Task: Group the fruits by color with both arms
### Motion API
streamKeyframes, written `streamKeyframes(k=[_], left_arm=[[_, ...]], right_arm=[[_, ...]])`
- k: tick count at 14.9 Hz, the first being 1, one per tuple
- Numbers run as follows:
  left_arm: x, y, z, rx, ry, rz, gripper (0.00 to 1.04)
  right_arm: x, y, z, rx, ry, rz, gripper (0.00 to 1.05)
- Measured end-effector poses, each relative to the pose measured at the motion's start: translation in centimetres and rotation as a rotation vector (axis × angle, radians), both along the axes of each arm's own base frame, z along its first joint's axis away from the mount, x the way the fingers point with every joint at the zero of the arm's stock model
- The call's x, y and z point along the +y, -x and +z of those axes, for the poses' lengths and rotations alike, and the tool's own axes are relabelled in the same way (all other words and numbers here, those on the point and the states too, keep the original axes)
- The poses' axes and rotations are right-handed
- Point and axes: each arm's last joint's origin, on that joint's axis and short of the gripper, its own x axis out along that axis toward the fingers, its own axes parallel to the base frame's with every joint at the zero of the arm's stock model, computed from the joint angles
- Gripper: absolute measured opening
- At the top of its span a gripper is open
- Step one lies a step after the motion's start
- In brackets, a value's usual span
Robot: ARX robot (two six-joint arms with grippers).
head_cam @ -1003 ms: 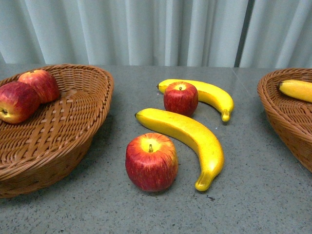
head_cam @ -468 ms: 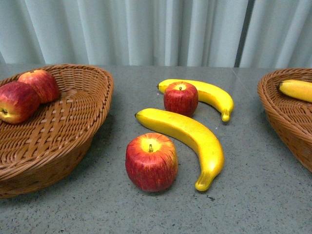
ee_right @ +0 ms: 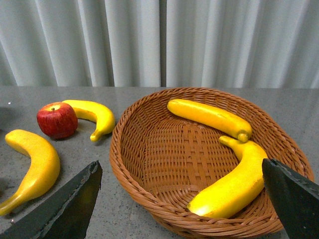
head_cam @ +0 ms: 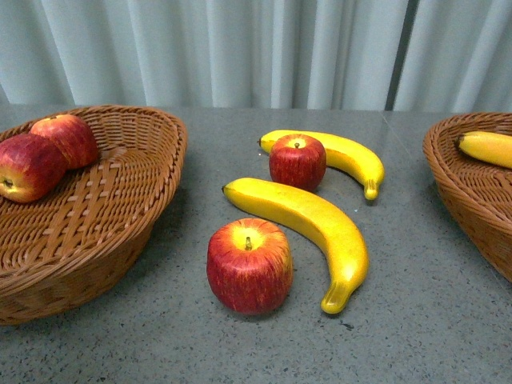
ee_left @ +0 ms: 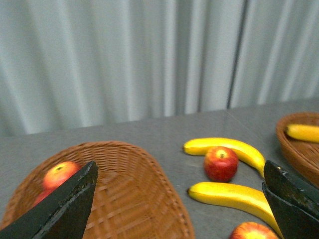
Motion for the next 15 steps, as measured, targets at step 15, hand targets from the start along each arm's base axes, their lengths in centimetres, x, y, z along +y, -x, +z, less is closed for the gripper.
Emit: streamKeyframes(k=[15], left_arm=[[-10.4,-8.7,-9.7,0.558,-0.252,-0.191,0.98]], right_arm=[[0.0,0.0,0.0,0.001,0.000,0.000,0.98]])
